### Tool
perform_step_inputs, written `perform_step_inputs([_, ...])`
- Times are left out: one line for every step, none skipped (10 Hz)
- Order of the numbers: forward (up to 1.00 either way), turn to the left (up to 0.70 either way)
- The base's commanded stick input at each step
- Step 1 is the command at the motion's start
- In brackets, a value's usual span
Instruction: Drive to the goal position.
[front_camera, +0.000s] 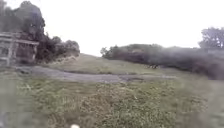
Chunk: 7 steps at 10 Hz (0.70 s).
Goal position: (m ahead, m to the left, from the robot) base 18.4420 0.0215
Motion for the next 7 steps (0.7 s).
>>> perform_step_inputs([0.5,-0.5])
perform_step_inputs([0.5,-0.5])
perform_step_inputs([0.5,-0.5])
perform_step_inputs([0.5,-0.5])
perform_step_inputs([0.5,-0.5])
perform_step_inputs([0.5,-0.5])
perform_step_inputs([0.5,-0.5])
